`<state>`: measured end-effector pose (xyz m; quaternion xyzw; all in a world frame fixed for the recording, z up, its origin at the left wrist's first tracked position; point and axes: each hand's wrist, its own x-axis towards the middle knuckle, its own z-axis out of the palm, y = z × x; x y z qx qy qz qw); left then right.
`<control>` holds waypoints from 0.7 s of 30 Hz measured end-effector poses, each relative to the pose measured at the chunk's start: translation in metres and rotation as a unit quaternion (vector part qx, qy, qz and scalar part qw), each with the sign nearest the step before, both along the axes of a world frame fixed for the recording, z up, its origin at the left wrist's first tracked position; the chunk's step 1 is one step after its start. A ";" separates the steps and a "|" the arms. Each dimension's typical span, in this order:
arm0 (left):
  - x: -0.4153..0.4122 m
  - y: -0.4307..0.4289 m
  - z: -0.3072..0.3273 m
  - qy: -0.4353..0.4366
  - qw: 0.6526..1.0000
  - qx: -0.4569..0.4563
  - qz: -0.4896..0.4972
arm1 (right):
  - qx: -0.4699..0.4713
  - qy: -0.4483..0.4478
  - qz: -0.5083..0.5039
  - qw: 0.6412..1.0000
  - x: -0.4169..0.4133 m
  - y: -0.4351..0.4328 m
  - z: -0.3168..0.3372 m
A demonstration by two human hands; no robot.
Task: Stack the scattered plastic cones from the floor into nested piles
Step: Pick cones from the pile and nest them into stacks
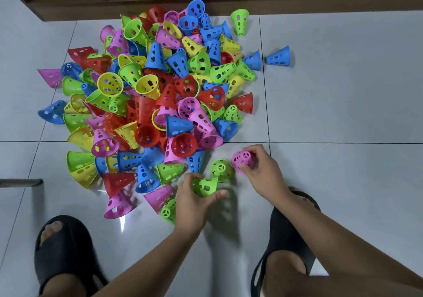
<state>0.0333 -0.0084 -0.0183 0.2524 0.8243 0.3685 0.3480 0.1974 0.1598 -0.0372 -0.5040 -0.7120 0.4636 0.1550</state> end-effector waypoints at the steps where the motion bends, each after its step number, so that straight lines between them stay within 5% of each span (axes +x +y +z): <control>1: 0.001 0.000 0.005 0.026 0.999 0.013 -0.015 | 0.000 -0.008 0.002 1.000 0.002 -0.001 -0.003; 7: -0.002 0.034 0.026 0.184 0.976 0.077 -0.093 | 0.034 -0.032 0.009 0.999 0.000 0.001 -0.009; 13: -0.007 0.067 0.019 0.339 0.911 0.047 -0.231 | 0.036 -0.016 0.009 0.999 0.000 0.000 -0.010; 21: -0.011 0.068 -0.019 0.379 0.852 -0.037 -0.360 | 0.023 0.001 0.033 0.999 0.002 0.004 -0.017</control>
